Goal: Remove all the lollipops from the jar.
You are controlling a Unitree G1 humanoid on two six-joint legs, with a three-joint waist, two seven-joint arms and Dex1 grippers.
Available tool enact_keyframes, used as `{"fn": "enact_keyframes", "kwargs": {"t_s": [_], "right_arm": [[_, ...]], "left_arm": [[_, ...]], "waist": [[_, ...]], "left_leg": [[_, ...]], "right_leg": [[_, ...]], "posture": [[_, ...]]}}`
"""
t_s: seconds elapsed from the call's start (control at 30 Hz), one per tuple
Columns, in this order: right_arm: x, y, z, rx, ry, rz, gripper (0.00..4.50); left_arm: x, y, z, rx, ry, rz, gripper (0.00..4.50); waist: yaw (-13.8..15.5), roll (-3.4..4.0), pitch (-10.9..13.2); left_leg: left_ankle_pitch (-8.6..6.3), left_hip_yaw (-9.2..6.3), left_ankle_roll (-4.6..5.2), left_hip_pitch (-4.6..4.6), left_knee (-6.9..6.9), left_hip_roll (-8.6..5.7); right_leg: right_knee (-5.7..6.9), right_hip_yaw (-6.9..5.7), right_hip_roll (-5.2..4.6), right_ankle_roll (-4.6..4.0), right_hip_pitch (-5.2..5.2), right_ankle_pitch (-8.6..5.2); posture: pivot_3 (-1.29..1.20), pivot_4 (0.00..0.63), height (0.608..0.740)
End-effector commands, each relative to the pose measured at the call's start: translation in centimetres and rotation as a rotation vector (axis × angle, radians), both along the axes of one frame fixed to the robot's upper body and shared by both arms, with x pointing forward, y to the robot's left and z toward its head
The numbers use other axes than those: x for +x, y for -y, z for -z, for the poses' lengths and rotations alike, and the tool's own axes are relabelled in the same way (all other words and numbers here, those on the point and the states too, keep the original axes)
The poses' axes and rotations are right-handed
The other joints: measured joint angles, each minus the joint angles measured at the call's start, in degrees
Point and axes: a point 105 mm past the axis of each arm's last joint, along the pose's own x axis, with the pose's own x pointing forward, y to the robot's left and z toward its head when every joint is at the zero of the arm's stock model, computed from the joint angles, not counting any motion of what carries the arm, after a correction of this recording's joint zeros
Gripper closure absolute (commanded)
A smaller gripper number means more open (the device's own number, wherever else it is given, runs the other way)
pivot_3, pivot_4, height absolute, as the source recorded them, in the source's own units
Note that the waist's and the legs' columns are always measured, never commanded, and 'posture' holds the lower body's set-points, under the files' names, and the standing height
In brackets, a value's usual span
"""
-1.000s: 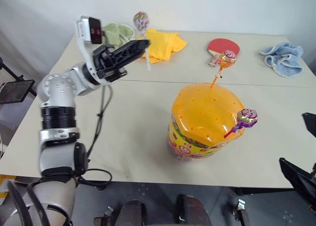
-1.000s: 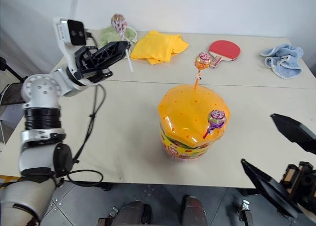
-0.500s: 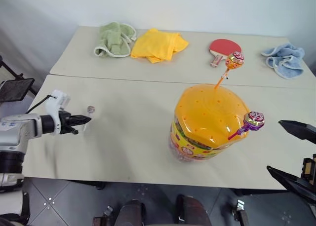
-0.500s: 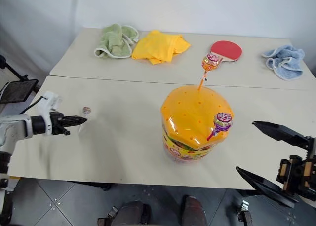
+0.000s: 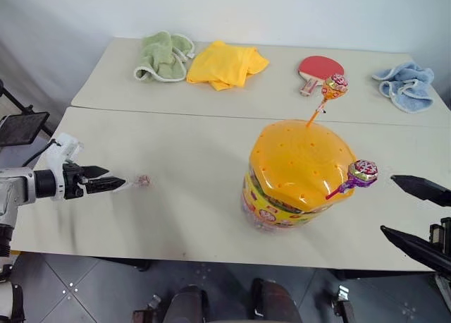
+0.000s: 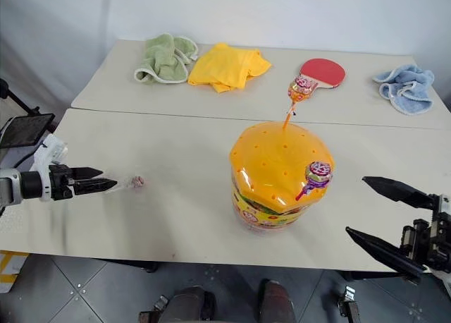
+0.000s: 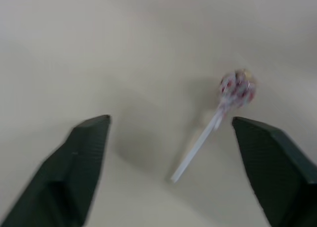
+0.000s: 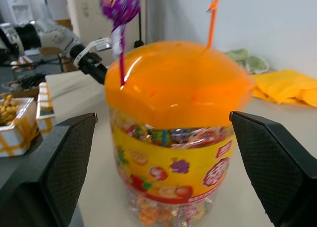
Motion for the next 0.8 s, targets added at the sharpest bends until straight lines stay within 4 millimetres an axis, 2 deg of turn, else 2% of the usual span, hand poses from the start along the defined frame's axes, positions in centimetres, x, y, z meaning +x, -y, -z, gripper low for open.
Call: {"fn": "enact_keyframes", "kwargs": {"t_s": [0.03,0.1,0.13,0.23,0.33,0.4,0.57,0.77,0.8], "right_arm": [[-0.1,-0.4,-1.8,0.009,0.054,-0.002,0.0],[-0.1,-1.5,-2.3,0.011,0.051,-0.045,0.0],[0.0,-2.2,-2.5,0.019,0.045,-0.064,0.0],[-0.2,-4.3,-3.1,0.032,0.033,-0.148,0.0],[0.0,-5.5,-3.4,0.041,0.036,-0.196,0.0],[0.2,-6.0,-3.3,0.043,0.026,-0.219,0.0],[1.0,-6.7,-1.8,-0.008,-0.076,-0.232,0.0],[0.9,-7.4,-2.0,0.016,-0.055,-0.278,0.0],[0.9,-7.5,-1.9,0.016,-0.055,-0.283,0.19]], "left_arm": [[-0.7,3.5,-6.3,-0.181,0.345,0.305,0.08],[-1.3,5.5,-8.0,-0.254,0.511,0.431,0.08],[-1.9,6.7,-8.8,-0.352,0.555,0.479,0.08],[-3.8,10.9,-9.6,-0.534,0.513,0.632,0.03],[-5.4,13.8,-10.2,-0.589,0.524,0.751,0.03],[-5.9,14.7,-10.3,-0.605,0.525,0.784,0.03],[-6.2,15.3,-10.1,-0.612,0.511,0.819,0.03],[-6.3,15.8,-10.0,-0.616,0.494,0.849,0.03],[-6.3,15.9,-10.0,-0.619,0.488,0.855,0.01]], "waist": [[0.1,0.0,0.0],[0.0,0.01,0.0],[0.0,0.05,0.0],[-0.1,0.05,0.0],[-0.3,0.01,0.0],[-0.2,0.01,0.0],[-0.1,0.01,0.0],[0.0,0.01,0.0],[-0.1,0.01,0.0]], "left_leg": [[0.0,0.0,0.0,-0.01,0.02,0.02],[-0.01,-0.01,-0.02,-0.03,0.08,0.04],[-0.01,0.01,-0.02,-0.02,0.08,0.03],[-0.03,0.0,-0.03,0.0,0.1,0.05],[-0.04,-0.02,-0.04,0.01,0.12,0.1],[-0.04,-0.02,-0.04,0.03,0.13,0.09],[-0.04,0.02,-0.03,0.02,0.13,0.07],[-0.04,0.01,-0.02,-0.01,0.16,0.07],[-0.04,0.01,-0.02,-0.02,0.16,0.06]], "right_leg": [[0.02,-0.01,0.0,0.0,-0.01,0.0],[0.02,-0.04,0.0,0.0,-0.01,0.0],[0.02,-0.04,-0.01,0.0,0.0,0.0],[0.1,-0.05,-0.03,0.03,0.0,0.02],[0.13,-0.05,0.0,0.05,0.0,0.03],[0.11,-0.02,0.0,0.05,0.01,0.03],[0.01,-0.02,0.01,0.05,0.03,0.03],[-0.06,-0.03,0.02,0.05,0.05,0.03],[-0.09,-0.03,0.02,0.05,0.05,0.03]], "posture": [[0.0,0.15,0.74],[0.0,0.15,0.74],[0.0,0.15,0.74],[0.0,0.15,0.74],[0.0,0.15,0.74],[0.0,0.15,0.74],[0.0,0.15,0.74],[0.0,0.15,0.74],[0.0,0.15,0.74]]}}
